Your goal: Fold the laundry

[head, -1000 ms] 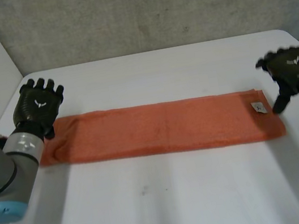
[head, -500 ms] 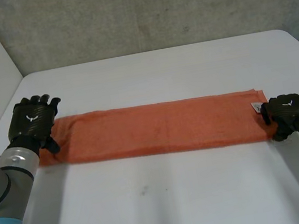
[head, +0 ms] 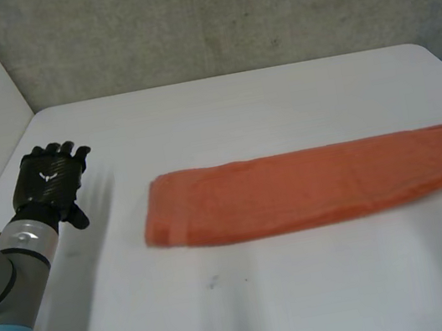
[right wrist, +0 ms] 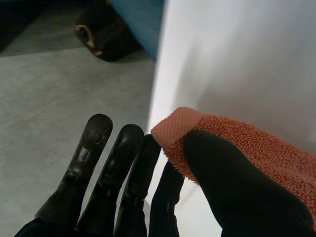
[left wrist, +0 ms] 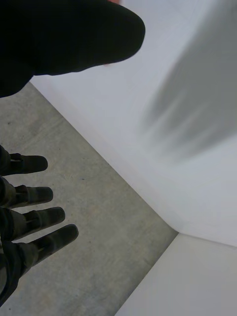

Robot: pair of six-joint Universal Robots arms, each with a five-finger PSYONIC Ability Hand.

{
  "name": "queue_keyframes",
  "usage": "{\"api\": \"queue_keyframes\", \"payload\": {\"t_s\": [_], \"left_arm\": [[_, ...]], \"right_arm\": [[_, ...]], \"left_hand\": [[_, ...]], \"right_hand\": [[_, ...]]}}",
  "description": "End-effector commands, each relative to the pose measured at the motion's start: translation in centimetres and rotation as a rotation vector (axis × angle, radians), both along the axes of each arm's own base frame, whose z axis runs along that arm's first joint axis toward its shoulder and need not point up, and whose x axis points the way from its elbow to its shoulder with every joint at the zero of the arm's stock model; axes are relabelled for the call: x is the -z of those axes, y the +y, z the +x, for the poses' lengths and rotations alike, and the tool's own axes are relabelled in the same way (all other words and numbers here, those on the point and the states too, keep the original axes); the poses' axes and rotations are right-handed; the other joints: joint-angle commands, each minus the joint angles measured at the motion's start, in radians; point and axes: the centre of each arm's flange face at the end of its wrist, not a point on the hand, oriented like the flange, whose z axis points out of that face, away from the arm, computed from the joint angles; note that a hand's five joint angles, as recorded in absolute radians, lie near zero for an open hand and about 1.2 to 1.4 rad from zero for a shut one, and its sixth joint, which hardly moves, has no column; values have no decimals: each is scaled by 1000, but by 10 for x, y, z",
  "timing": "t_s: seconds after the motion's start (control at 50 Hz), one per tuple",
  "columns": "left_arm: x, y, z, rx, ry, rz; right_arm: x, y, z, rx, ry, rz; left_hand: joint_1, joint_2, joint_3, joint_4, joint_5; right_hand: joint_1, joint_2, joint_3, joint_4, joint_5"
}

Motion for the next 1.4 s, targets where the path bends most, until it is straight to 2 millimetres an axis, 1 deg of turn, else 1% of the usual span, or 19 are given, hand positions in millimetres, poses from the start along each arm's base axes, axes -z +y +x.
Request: {"api": "queue_keyframes", "payload": {"t_s": [0.02, 0.06, 0.1, 0.16, 0.18, 0.22, 0.26, 0.34, 0.5, 0.56, 0.64, 0.68, 0.78, 0.86, 1.06, 1.1, 1.2, 1.32, 1.4], "left_arm": [[1, 1, 0, 0, -1, 5], [2, 2, 1, 0, -2, 9], [2, 3, 0, 1, -2, 10], [2, 4, -1, 4, -2, 10], [3, 4, -1, 4, -2, 12], [3, 4, -1, 4, -2, 11], [3, 4, -1, 6, -2, 11], [3, 5, -1, 6, -2, 14], [7, 8, -2, 9, -4, 26], [7, 8, -2, 10, -4, 26], [7, 9, -2, 12, -5, 28], [7, 9, -2, 12, -5, 29], [8, 10, -3, 15, -5, 34], [9, 11, -4, 18, -6, 35], [9, 19, -13, 50, -7, 37], [10, 20, -14, 53, -7, 40], [11, 23, -17, 64, -10, 42], [11, 25, -18, 69, -10, 44], [11, 25, -18, 67, -10, 44]], "right_arm": [[-34, -9, 20, -71, 9, -109], [-50, -5, 47, -148, -20, -157], [-68, 9, 103, -321, -70, -211], [-77, 24, 146, -461, -89, -237], [-82, 38, 175, -557, -100, -251], [-84, 45, 190, -605, -104, -257], [-87, 81, 248, -801, -124, -272], [-61, 123, 314, -1014, -139, -221], [0, 181, 381, -1227, -77, -135], [17, 186, 386, -1239, -51, -107], [22, 181, 382, -1183, -33, -85], [21, 177, 377, -1136, -26, -80], [-17, 157, 349, -930, -90, -104], [-26, 130, 299, -752, -215, -11], [20, 120, 217, -567, -392, 279], [28, 118, 206, -542, -404, 306], [32, 104, 193, -508, -414, 274], [14, 81, 198, -540, -382, 117], [-13, 77, 221, -615, -298, 7]], "left_hand": [[-20, -26, -42, -31, -48], [-20, -26, -42, -31, -48], [-20, -26, -42, -31, -48], [-20, -26, -42, -31, -48], [-20, -26, -42, -31, -48], [-20, -26, -42, -31, -48], [-20, -26, -42, -31, -48], [-20, -26, -42, -31, -48], [-20, -26, -42, -31, -48], [-20, -26, -42, -31, -48], [-20, -26, -42, -31, -48], [-20, -26, -42, -31, -48], [-20, -26, -42, -31, -48], [-20, -26, -42, -31, -48], [-20, -26, -42, -31, -48], [-20, -26, -42, -31, -48], [-20, -26, -42, -31, -48], [-20, -26, -42, -31, -48], [-20, -26, -42, -31, -48]], "right_hand": [[440, 222, 216, 205, 247], [440, 222, 216, 205, 247], [440, 222, 216, 205, 247], [440, 222, 216, 205, 247], [440, 222, 216, 205, 247], [440, 222, 216, 205, 247], [440, 222, 216, 205, 247], [440, 222, 216, 205, 247], [440, 222, 216, 205, 247], [432, 214, 208, 197, 239], [-557, -775, -781, -792, -750], [-782, -1000, -1006, -1017, -975], [-782, -1000, -1006, -1017, -975], [-782, -1000, -1006, -1017, -975], [-764, -982, -988, -998, -957], [-506, -724, -730, -741, -699], [439, 220, 214, 204, 245], [440, 222, 216, 205, 247], [440, 222, 216, 205, 247]]}}
